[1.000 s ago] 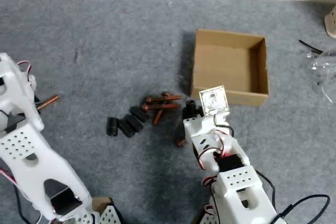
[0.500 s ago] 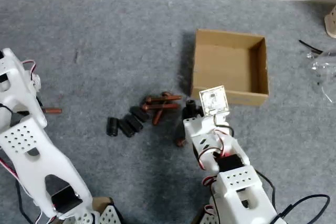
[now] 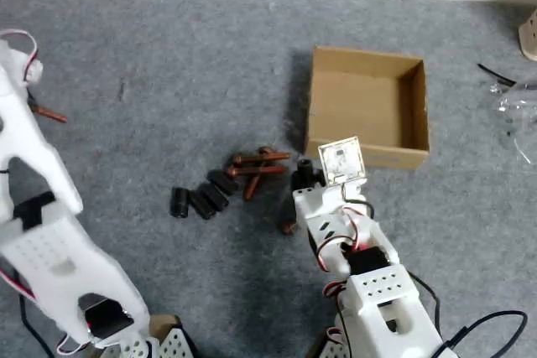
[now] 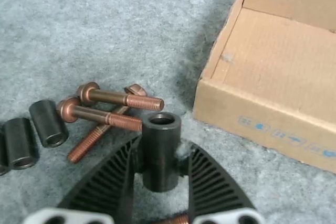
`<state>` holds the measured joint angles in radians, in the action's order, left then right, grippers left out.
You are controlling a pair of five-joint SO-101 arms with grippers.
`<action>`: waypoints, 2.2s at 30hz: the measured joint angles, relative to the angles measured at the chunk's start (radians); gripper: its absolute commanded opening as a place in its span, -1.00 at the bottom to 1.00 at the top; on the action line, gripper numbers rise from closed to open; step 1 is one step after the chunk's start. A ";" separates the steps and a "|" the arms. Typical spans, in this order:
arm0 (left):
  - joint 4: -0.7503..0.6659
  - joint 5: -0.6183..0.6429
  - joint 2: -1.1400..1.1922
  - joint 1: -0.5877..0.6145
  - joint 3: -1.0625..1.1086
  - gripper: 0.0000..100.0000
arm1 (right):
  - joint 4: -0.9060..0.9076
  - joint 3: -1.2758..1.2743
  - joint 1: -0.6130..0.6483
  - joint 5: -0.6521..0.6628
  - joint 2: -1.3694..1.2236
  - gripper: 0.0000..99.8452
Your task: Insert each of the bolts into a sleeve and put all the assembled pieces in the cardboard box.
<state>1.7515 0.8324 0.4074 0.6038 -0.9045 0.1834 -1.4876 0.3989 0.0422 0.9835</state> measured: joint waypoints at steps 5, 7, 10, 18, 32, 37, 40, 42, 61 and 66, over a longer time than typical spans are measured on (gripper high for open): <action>0.002 -0.035 -0.226 0.000 -0.002 -0.99 | 0.000 0.000 0.000 0.000 0.000 -0.99; 0.002 -0.040 -0.304 0.000 -0.002 -0.99 | 0.000 0.000 0.000 0.000 0.000 -0.99; 0.003 -0.040 -0.397 0.000 -0.002 -0.99 | 0.000 0.000 0.000 0.000 0.000 -0.99; 0.003 -0.072 -0.621 -0.038 0.081 -0.99 | 0.000 0.000 0.000 0.000 0.000 -0.99; 0.003 -0.121 -1.119 -0.158 0.720 -0.99 | 0.000 0.000 0.000 0.000 0.000 -0.99; 0.003 -0.124 -1.226 -0.158 0.879 -0.99 | 0.000 0.000 0.000 0.000 0.000 -0.99; 0.000 -0.124 -1.292 -0.158 0.985 -0.99 | 0.000 0.000 0.000 0.000 0.000 -0.99; -0.021 -0.124 -1.335 -0.158 1.066 -0.99 | 0.000 0.000 0.000 0.000 0.000 -0.99; -0.410 -0.238 -1.927 -0.158 1.944 -0.99 | 0.000 0.000 0.000 0.000 0.000 -0.99; -0.480 -0.304 -2.108 -0.158 2.120 -0.99 | 0.000 0.000 0.000 0.000 0.000 -0.99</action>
<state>1.2712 0.5286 -1.7008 0.4457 1.2160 0.1834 -1.4876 0.3989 0.0422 0.9835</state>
